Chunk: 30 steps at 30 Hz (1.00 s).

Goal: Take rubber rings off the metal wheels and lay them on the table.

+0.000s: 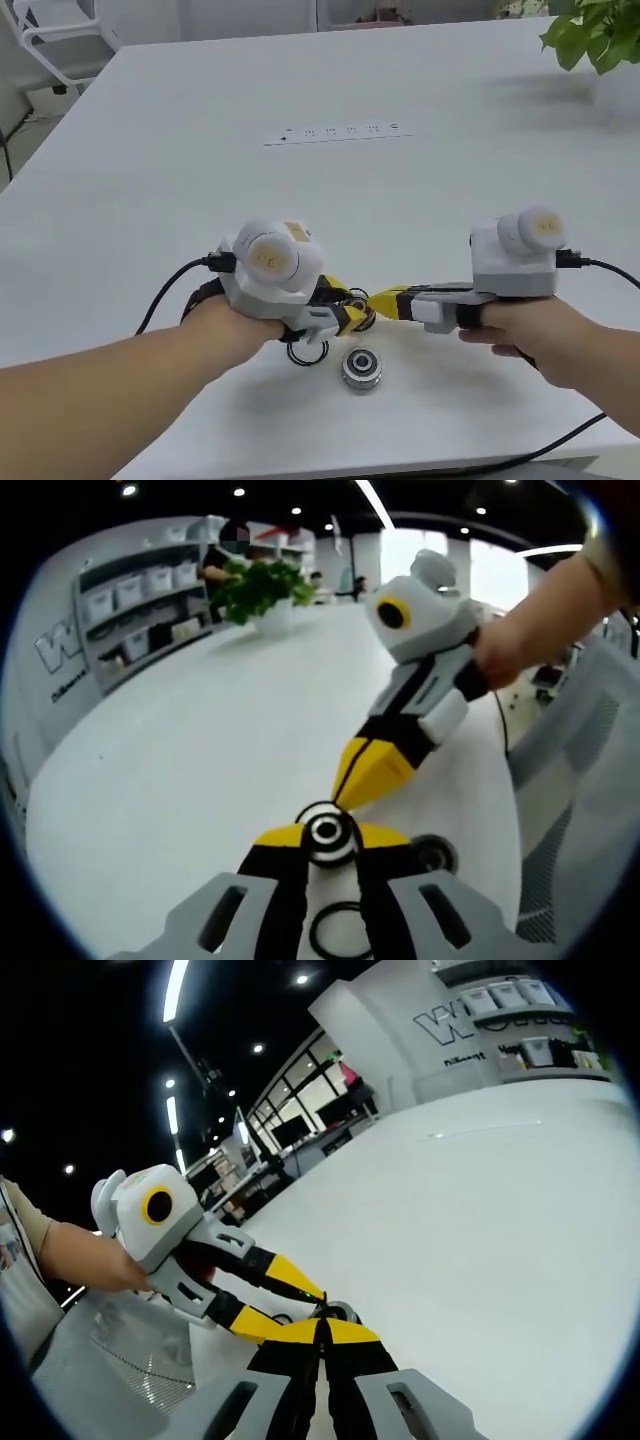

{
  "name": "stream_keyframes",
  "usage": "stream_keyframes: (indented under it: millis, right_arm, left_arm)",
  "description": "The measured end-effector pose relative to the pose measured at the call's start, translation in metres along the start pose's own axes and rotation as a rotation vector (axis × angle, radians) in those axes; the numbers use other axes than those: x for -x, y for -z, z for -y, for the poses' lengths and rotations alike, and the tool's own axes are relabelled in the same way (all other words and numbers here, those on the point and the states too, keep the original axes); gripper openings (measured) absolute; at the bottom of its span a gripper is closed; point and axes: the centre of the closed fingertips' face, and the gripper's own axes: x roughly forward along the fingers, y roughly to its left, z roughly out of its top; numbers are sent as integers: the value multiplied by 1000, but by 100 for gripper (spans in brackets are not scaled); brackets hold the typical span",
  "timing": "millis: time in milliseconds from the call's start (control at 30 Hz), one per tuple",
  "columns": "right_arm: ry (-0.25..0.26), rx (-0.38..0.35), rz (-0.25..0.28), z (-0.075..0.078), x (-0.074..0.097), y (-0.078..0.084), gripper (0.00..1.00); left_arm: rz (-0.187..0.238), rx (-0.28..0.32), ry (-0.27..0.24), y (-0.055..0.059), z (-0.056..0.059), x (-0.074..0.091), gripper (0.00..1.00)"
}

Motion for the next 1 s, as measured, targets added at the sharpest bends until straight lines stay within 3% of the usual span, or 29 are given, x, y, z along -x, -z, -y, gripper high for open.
stream_keyframes:
  millis: [433, 1000]
  right_arm:
    - [-21, -4, 2, -7, 1, -5, 0]
    - [-51, 12, 7, -20, 2, -13, 0]
  left_arm:
    - [57, -7, 30, -13, 5, 27, 27]
    - [85, 26, 30, -9, 4, 71, 40]
